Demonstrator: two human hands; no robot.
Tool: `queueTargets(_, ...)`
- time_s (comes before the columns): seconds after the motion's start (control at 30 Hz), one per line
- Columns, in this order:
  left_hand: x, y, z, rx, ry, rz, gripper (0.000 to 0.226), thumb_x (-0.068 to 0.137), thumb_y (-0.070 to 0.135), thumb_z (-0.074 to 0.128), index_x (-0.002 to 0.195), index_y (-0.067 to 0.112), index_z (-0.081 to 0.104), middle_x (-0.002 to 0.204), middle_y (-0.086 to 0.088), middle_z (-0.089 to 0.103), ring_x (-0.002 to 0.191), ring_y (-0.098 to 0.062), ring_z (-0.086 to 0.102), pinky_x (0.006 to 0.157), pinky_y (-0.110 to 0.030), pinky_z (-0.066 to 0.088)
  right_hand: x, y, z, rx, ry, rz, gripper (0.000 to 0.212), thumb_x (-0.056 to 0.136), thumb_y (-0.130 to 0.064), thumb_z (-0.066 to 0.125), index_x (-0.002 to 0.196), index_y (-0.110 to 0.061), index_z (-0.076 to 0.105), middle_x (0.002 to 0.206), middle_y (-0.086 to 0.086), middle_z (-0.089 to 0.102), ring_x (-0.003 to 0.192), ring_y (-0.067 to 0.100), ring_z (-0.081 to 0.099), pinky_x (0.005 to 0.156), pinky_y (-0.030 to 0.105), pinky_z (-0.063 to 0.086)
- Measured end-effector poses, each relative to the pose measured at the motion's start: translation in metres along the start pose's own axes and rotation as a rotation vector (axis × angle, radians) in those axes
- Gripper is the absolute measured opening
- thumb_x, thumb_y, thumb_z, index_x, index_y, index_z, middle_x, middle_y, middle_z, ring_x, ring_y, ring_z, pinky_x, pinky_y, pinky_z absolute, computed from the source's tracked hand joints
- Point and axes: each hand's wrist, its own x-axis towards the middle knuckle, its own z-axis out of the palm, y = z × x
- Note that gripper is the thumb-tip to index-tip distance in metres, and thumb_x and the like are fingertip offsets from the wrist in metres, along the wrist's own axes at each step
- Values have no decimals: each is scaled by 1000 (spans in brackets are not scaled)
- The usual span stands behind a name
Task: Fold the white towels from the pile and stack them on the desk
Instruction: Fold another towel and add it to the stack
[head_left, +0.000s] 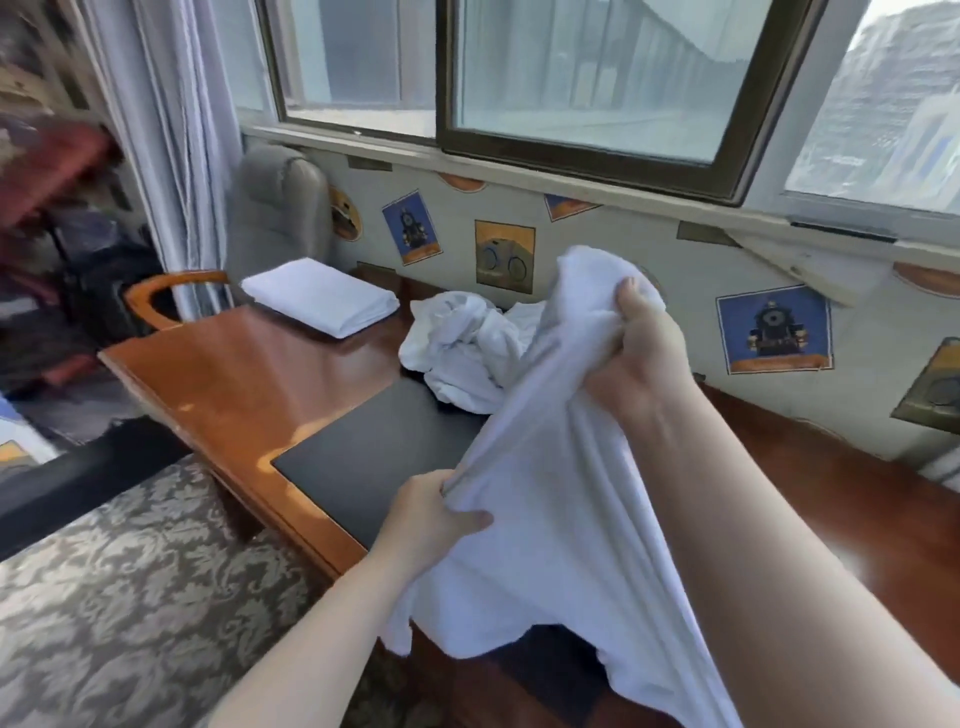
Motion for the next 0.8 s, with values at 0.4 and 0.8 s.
queueTargets(0.4,65,-132,-164,-475,441,-480,7,94,11,56,89,8,60,89,-9,63,85,-26,58,80,-38,49,87,187,53,-976,-26,-31,84,79,-61,69,148,-43,25,125,-15,48,105,8,52,79,30,44)
queueTargets(0.8,141,-164,-276,-13,334,-101,27,83,-8,38,72,4,59,65,-5,55,61,-19,41,55,-32,26,145,273,91,-2278,-535,87,48,56,-50,76,87,-19,56,98,-11,51,81,11,58,64,30,47)
